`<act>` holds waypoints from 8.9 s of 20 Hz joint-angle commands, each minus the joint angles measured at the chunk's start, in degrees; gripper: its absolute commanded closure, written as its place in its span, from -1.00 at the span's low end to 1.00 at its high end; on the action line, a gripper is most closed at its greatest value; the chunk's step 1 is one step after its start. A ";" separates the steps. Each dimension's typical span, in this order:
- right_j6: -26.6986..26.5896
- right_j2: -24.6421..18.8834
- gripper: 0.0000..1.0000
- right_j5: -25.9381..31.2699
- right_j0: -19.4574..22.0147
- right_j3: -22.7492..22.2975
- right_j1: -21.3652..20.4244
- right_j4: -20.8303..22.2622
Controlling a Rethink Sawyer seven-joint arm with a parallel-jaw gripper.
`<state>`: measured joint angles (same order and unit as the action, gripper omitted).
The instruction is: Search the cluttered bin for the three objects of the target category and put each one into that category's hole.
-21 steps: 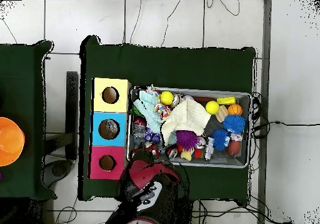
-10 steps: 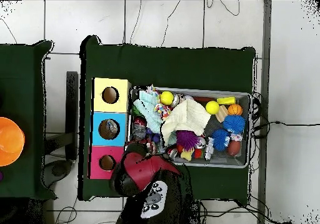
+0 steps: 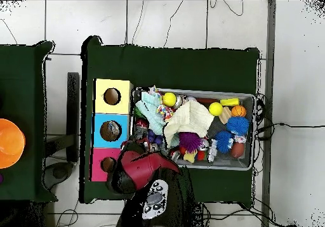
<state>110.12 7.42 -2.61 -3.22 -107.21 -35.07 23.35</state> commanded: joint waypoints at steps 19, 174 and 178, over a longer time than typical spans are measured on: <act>2.77 -0.10 -1.00 -8.32 0.46 9.44 15.53 4.25; 5.81 -5.12 1.00 17.80 -3.58 10.30 -5.19 -8.25; 5.95 -4.96 1.00 17.70 -3.41 9.54 -5.26 -8.29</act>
<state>110.12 2.59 11.95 -7.65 -97.91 -42.78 15.33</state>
